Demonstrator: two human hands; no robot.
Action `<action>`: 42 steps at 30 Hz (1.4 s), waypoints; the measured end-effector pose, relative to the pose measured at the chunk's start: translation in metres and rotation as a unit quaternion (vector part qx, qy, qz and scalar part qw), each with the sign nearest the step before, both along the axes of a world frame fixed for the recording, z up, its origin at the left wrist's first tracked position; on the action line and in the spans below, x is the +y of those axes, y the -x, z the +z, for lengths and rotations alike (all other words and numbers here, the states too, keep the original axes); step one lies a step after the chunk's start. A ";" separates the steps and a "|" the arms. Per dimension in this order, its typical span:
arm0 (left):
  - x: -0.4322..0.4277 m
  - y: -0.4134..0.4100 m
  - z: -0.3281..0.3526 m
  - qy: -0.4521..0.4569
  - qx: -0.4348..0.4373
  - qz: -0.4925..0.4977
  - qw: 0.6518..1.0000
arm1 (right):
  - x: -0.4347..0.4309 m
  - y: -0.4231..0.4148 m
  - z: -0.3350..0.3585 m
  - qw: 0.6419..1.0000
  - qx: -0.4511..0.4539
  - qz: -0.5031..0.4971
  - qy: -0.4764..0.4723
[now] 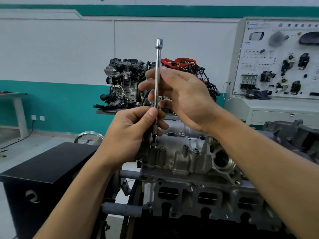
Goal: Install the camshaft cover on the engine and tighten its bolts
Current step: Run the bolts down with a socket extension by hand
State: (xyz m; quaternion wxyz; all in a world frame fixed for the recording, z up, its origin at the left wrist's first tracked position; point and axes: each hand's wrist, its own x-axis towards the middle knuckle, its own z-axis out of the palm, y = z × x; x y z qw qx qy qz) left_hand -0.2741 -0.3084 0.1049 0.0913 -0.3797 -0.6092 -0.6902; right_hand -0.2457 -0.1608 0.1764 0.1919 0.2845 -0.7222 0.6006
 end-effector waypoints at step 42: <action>-0.004 0.000 0.001 0.007 0.005 -0.023 1.000 | 0.000 -0.002 0.000 1.000 0.020 0.001 0.010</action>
